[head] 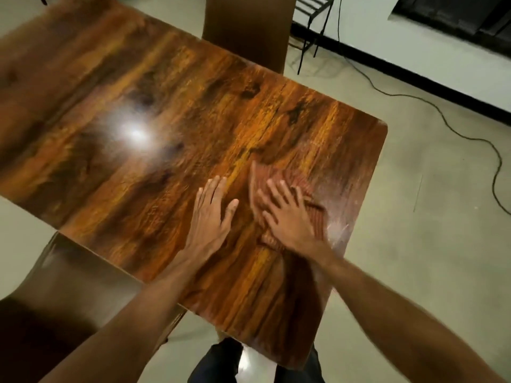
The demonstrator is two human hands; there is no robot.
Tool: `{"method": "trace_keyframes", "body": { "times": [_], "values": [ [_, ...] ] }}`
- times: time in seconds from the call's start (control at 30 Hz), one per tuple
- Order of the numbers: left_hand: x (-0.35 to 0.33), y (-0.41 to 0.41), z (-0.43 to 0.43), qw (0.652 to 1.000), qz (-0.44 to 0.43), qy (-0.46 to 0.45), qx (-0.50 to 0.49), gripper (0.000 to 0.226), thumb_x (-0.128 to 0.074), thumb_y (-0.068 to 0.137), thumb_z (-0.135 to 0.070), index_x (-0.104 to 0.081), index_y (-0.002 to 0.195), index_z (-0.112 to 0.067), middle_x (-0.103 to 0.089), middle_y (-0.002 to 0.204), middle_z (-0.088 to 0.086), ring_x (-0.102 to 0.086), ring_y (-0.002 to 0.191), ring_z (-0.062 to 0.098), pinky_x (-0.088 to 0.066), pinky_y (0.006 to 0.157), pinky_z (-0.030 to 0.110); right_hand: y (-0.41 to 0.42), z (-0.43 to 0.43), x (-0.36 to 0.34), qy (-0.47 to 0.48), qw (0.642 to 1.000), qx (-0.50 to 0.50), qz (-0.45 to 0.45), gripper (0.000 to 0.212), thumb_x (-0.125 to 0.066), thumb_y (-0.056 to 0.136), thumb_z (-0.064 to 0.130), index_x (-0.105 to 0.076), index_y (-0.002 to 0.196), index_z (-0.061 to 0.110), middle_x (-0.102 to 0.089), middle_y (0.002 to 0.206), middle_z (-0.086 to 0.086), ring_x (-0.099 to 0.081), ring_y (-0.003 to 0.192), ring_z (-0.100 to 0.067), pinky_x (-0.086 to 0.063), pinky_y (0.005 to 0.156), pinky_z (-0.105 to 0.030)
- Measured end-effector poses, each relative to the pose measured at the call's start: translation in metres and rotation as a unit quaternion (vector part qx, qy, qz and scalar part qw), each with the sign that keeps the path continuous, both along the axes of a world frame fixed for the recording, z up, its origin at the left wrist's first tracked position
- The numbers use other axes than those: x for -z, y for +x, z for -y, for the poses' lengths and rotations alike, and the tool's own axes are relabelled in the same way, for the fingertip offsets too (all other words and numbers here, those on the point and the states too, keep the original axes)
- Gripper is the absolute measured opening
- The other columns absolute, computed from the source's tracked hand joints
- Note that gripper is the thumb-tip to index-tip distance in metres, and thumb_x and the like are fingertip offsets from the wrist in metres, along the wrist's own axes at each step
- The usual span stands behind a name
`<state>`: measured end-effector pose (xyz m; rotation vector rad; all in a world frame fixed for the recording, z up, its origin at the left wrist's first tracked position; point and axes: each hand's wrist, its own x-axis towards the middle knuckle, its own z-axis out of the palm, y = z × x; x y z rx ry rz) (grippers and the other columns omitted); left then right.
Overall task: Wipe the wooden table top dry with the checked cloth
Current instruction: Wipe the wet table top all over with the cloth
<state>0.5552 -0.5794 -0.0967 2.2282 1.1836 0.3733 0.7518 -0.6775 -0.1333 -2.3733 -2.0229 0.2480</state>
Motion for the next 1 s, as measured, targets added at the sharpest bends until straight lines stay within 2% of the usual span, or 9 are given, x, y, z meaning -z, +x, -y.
{"method": "trace_keyframes", "body": {
  "times": [0.13, 0.23, 0.3, 0.47, 0.53, 0.63, 0.73, 0.83, 1.0],
  "values": [
    [0.003, -0.043, 0.014, 1.0, 0.001, -0.009, -0.013, 0.063, -0.032, 0.106, -0.05, -0.022, 0.16, -0.019, -0.018, 0.168, 0.003, -0.008, 0.156, 0.013, 0.005, 0.126, 0.029, -0.059, 0.043, 0.007, -0.03, 0.976, -0.212, -0.04, 0.061, -0.031, 0.109, 0.054, -0.015, 0.166, 0.037, -0.004, 0.176, 0.001, -0.007, 0.162, -0.025, 0.001, 0.129, -0.054],
    [0.007, -0.062, 0.023, 0.999, 0.016, -0.018, -0.025, 0.063, -0.032, 0.106, -0.052, -0.021, 0.16, -0.021, -0.017, 0.169, 0.001, -0.007, 0.156, 0.01, 0.003, 0.127, 0.033, -0.04, 0.009, -0.002, -0.02, 0.997, -0.061, -0.03, 0.06, -0.031, 0.11, 0.05, -0.019, 0.166, 0.033, -0.006, 0.176, -0.002, -0.009, 0.162, -0.028, -0.011, 0.128, -0.057],
    [0.005, -0.072, 0.035, 0.999, 0.015, -0.015, -0.036, 0.063, -0.032, 0.106, -0.051, -0.021, 0.16, -0.02, -0.017, 0.169, 0.001, -0.007, 0.156, 0.01, 0.0, 0.127, 0.036, -0.067, -0.001, -0.006, -0.021, 0.999, 0.021, -0.034, 0.059, -0.027, 0.11, 0.046, -0.017, 0.166, 0.032, -0.005, 0.176, -0.005, -0.005, 0.162, -0.032, -0.009, 0.128, -0.059],
    [-0.009, -0.091, 0.069, 0.999, 0.006, 0.012, -0.05, 0.06, -0.034, 0.108, -0.043, -0.021, 0.16, -0.016, -0.018, 0.168, 0.004, -0.008, 0.155, 0.01, 0.003, 0.126, 0.03, -0.167, 0.075, 0.005, 0.024, 0.986, -0.139, -0.091, 0.055, -0.029, 0.112, 0.04, -0.022, 0.165, 0.028, -0.008, 0.176, -0.004, -0.009, 0.162, -0.027, -0.007, 0.129, -0.055],
    [-0.012, -0.094, 0.083, 0.999, 0.005, 0.003, -0.044, 0.062, -0.033, 0.107, -0.046, -0.022, 0.16, -0.017, -0.018, 0.168, 0.004, -0.008, 0.155, 0.011, 0.004, 0.126, 0.03, -0.147, 0.103, 0.004, 0.016, 0.991, -0.107, -0.079, 0.054, -0.025, 0.112, 0.042, -0.021, 0.165, 0.032, -0.006, 0.176, 0.0, -0.01, 0.162, -0.023, -0.008, 0.13, -0.054],
    [-0.015, -0.094, 0.116, 0.999, 0.007, -0.001, -0.034, 0.063, -0.033, 0.106, -0.051, -0.021, 0.16, -0.021, -0.016, 0.169, 0.001, -0.008, 0.155, 0.01, 0.004, 0.126, 0.032, -0.117, 0.15, 0.001, -0.007, 0.997, 0.036, -0.072, 0.058, -0.02, 0.11, 0.046, -0.017, 0.166, 0.032, -0.008, 0.176, -0.003, -0.009, 0.162, -0.027, -0.007, 0.13, -0.055],
    [-0.02, -0.085, 0.156, 1.0, 0.009, -0.011, -0.016, 0.063, -0.035, 0.105, -0.048, -0.024, 0.159, -0.017, -0.019, 0.168, 0.004, -0.008, 0.155, 0.01, 0.002, 0.127, 0.033, -0.143, 0.194, -0.002, -0.02, 0.995, 0.022, -0.098, 0.06, -0.027, 0.11, 0.047, -0.014, 0.167, 0.03, -0.004, 0.176, -0.004, -0.004, 0.162, -0.03, -0.004, 0.13, -0.056],
    [-0.028, -0.07, 0.196, 1.0, 0.006, -0.016, 0.014, 0.06, -0.037, 0.107, -0.041, -0.025, 0.159, -0.013, -0.021, 0.168, 0.006, -0.009, 0.156, 0.014, 0.0, 0.127, 0.036, -0.141, 0.236, 0.002, -0.003, 0.991, -0.003, -0.132, 0.057, -0.02, 0.111, 0.044, -0.016, 0.166, 0.032, -0.004, 0.176, 0.002, -0.005, 0.162, -0.022, -0.004, 0.13, -0.052],
    [-0.04, -0.045, 0.231, 0.999, 0.017, -0.023, 0.025, 0.061, -0.039, 0.105, -0.04, -0.024, 0.159, -0.015, -0.018, 0.168, 0.005, -0.007, 0.156, 0.014, 0.001, 0.127, 0.037, -0.074, 0.243, -0.001, 0.0, 0.983, 0.11, -0.146, 0.055, -0.024, 0.113, 0.04, -0.013, 0.166, 0.034, -0.001, 0.176, 0.002, 0.001, 0.162, -0.022, -0.004, 0.13, -0.05]
  ]
}}
